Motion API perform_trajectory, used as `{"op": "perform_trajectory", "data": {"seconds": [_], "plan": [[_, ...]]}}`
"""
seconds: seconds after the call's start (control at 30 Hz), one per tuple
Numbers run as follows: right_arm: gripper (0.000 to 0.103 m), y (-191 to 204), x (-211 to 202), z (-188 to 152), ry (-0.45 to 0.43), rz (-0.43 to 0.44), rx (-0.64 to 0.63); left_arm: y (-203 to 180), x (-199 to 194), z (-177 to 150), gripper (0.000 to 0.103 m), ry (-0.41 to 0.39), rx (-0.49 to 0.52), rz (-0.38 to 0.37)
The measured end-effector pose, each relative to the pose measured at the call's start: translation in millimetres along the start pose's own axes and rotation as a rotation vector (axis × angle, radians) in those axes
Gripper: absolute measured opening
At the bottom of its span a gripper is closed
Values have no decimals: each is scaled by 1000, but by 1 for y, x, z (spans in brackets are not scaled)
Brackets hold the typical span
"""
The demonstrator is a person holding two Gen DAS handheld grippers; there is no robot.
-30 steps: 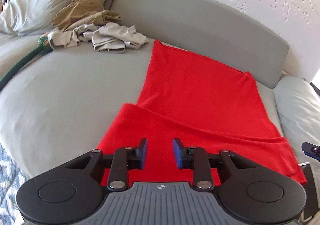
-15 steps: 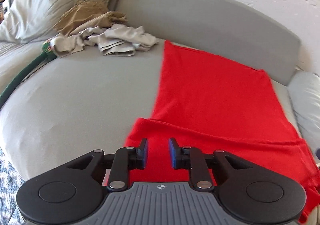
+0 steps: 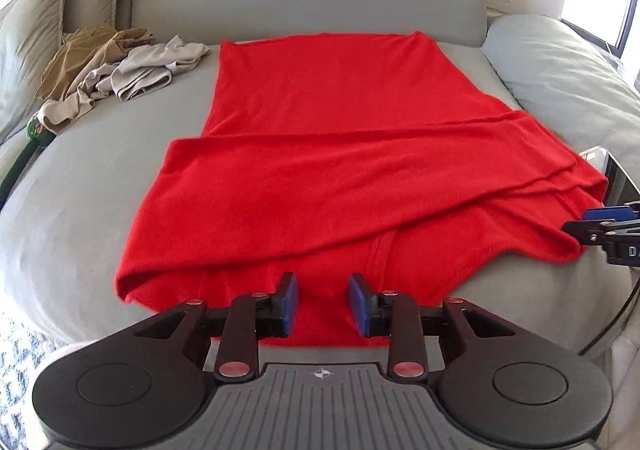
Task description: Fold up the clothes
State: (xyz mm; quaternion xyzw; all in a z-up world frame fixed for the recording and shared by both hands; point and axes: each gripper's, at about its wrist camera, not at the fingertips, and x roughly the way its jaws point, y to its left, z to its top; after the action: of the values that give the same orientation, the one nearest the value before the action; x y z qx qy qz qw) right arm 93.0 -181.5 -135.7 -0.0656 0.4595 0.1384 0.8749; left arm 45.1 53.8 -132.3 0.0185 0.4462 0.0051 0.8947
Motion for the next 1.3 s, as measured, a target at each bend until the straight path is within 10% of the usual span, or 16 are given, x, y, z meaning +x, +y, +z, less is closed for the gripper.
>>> {"op": "perform_trajectory", "data": {"seconds": [0.27, 0.37, 0.77, 0.97, 1.2, 1.3], "plan": [[41, -8, -50, -32, -39, 74, 106, -2, -33, -12, 31, -46, -40, -68], [12, 3, -44, -21, -107, 83, 107, -14, -22, 2, 32, -92, -68, -68], [16, 22, -6, -26, -39, 110, 129, -33, -4, -12, 31, -19, -39, -69], [49, 34, -33, -36, 21, 174, 115, -24, -17, -24, 38, 104, -72, -103], [60, 23, -73, -10, -116, 162, 114, 3, -53, 9, 42, -55, -161, -49], [68, 15, -96, 13, -207, 163, 117, 15, -73, 36, 59, -176, -172, -14]]}}
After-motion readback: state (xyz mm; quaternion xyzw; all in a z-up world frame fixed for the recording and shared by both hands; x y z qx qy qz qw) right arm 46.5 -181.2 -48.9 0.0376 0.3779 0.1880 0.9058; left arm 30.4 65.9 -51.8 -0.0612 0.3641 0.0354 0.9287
